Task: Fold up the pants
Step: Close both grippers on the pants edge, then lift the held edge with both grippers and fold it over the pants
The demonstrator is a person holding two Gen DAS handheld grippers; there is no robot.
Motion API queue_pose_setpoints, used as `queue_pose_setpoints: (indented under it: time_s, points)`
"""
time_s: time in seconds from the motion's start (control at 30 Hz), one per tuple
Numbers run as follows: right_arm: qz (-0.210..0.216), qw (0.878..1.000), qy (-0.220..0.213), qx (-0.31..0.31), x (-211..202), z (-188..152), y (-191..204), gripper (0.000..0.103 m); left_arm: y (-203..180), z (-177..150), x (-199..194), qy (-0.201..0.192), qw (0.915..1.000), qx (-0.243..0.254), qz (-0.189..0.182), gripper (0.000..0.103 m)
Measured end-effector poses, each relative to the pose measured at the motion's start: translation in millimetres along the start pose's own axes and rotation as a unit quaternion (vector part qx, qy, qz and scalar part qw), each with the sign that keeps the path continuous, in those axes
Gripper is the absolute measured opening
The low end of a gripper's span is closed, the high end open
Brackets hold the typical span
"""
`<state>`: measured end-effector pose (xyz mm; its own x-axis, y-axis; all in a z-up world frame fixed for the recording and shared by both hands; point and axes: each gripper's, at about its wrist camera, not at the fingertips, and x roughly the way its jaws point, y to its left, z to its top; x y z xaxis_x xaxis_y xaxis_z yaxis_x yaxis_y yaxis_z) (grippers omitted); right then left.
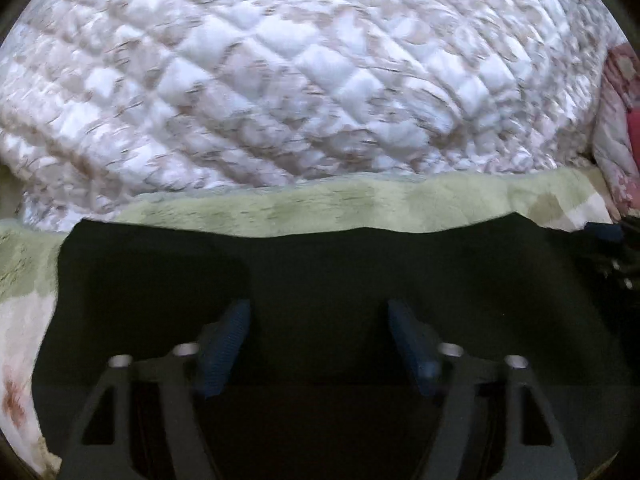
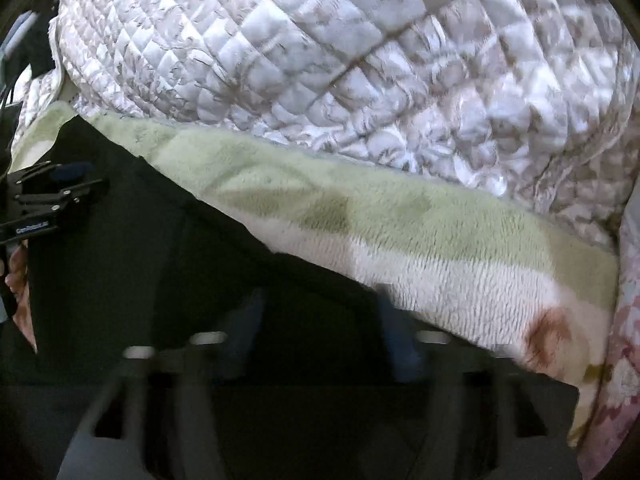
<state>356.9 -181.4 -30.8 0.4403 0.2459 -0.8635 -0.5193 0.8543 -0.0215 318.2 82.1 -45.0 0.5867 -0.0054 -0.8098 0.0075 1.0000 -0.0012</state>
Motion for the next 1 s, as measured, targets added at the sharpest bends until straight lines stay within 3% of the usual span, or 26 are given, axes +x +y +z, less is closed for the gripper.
queue_pose_setpoints:
  time_s: [0.03, 0.07, 0.13, 0.3, 0.43, 0.53, 0.63, 0.77, 0.83, 1.0]
  points:
    - [0.007, 1.0, 0.001, 0.002, -3, 0, 1, 0.009, -6, 2, -2, -0.003, 0.9999, 0.011, -0.001, 0.039]
    - [0.002, 1.0, -0.005, -0.002, -9, -1, 4, 0.009, -13, 3, -5, -0.006, 0.9997, 0.025, 0.004, 0.034]
    - [0.001, 1.0, -0.02, -0.004, -26, -3, 6, 0.009, -22, 7, -10, -0.013, 0.9991, 0.038, 0.015, 0.004]
    - [0.019, 0.996, -0.092, 0.006, -100, -24, 15, 0.008, -11, 5, -57, -0.045, 0.999, 0.0, -0.001, 0.004]
    - [0.032, 0.991, -0.131, 0.004, -158, -72, 35, 0.008, -3, -22, -121, -0.093, 0.9955, -0.014, -0.014, 0.004]
    - [0.041, 0.989, -0.139, 0.012, -187, -117, 61, 0.008, 0, -56, -165, -0.115, 0.9925, -0.027, -0.032, 0.004]
    - [0.057, 0.991, -0.119, 0.036, -193, -159, 79, 0.008, -2, -93, -194, -0.123, 0.9909, -0.03, -0.046, 0.004]
    - [0.071, 0.993, -0.051, 0.084, -166, -220, 97, 0.008, -6, -152, -203, -0.096, 0.9928, -0.039, -0.06, 0.004]
    - [0.073, 0.991, -0.024, 0.112, -153, -239, 97, 0.009, -8, -177, -195, -0.063, 0.9942, -0.054, -0.069, 0.005]
    - [0.081, 0.986, -0.035, 0.144, -167, -253, 99, 0.022, -12, -217, -193, -0.025, 0.996, -0.061, -0.06, 0.005]
